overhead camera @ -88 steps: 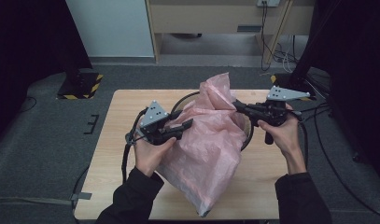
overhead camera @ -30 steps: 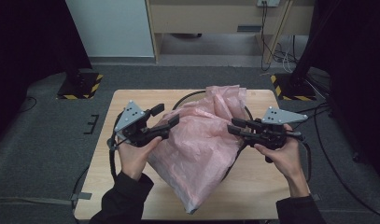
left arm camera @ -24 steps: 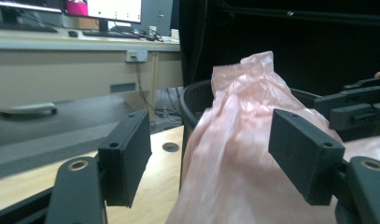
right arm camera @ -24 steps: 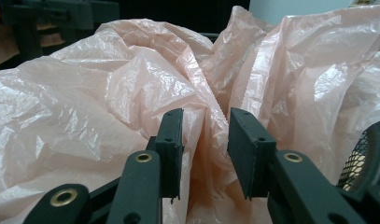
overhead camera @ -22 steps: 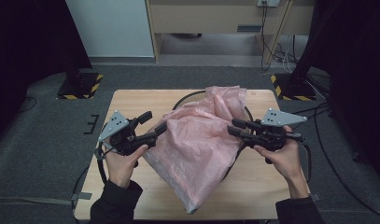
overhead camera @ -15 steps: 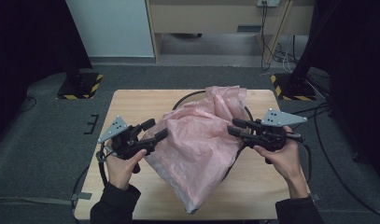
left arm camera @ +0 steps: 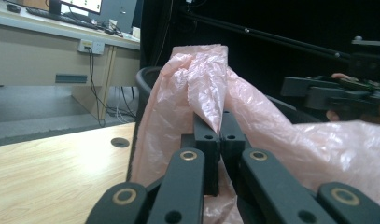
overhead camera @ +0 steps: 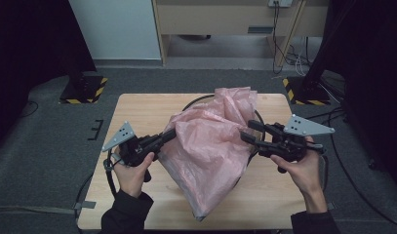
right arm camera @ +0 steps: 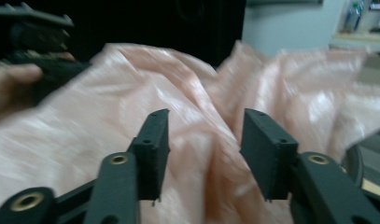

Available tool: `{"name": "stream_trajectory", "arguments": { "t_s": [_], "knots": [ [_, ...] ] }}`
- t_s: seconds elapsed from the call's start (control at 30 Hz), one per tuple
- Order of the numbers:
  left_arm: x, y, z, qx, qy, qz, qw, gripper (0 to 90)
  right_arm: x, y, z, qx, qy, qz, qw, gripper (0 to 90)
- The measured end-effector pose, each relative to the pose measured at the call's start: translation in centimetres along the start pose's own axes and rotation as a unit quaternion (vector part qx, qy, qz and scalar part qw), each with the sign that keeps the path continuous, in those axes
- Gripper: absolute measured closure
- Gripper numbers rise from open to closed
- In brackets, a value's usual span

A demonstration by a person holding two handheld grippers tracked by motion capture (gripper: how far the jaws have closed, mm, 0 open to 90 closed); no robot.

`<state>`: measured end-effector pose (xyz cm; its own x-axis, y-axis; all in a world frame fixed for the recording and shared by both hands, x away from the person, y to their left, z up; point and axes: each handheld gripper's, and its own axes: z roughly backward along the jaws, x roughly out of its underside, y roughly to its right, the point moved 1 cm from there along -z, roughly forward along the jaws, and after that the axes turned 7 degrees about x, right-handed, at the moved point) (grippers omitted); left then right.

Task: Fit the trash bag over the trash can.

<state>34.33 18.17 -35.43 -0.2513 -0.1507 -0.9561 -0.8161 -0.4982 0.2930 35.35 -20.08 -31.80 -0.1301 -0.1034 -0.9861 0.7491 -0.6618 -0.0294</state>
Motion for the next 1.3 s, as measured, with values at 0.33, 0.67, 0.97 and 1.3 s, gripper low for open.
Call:
{"name": "stream_trajectory", "arguments": {
  "t_s": [0.33,0.67,0.97,1.3],
  "knots": [
    [-0.9,0.9,-1.0,-0.025,-0.008,0.017,0.9995,89.5,0.0,-4.5,1.3,-0.074,0.017,-0.003,0.9971,34.6],
    [-1.0,0.7,-1.1,-0.026,-0.008,0.019,0.9994,89.4,1.2,-6.3,0.1,-0.107,-0.027,0.015,0.9938,66.2],
    [-1.6,0.6,-1.0,-0.006,0.012,-0.009,0.9999,79.6,0.3,-5.9,0.3,-0.1,0.007,-0.009,0.9949,86.6],
    [-3.3,0.9,-1.1,0.001,0.06,-0.051,0.9969,50.2,-1.9,-2.9,0.4,0.013,0.079,-0.041,0.9959,87.3]
  ]
}}
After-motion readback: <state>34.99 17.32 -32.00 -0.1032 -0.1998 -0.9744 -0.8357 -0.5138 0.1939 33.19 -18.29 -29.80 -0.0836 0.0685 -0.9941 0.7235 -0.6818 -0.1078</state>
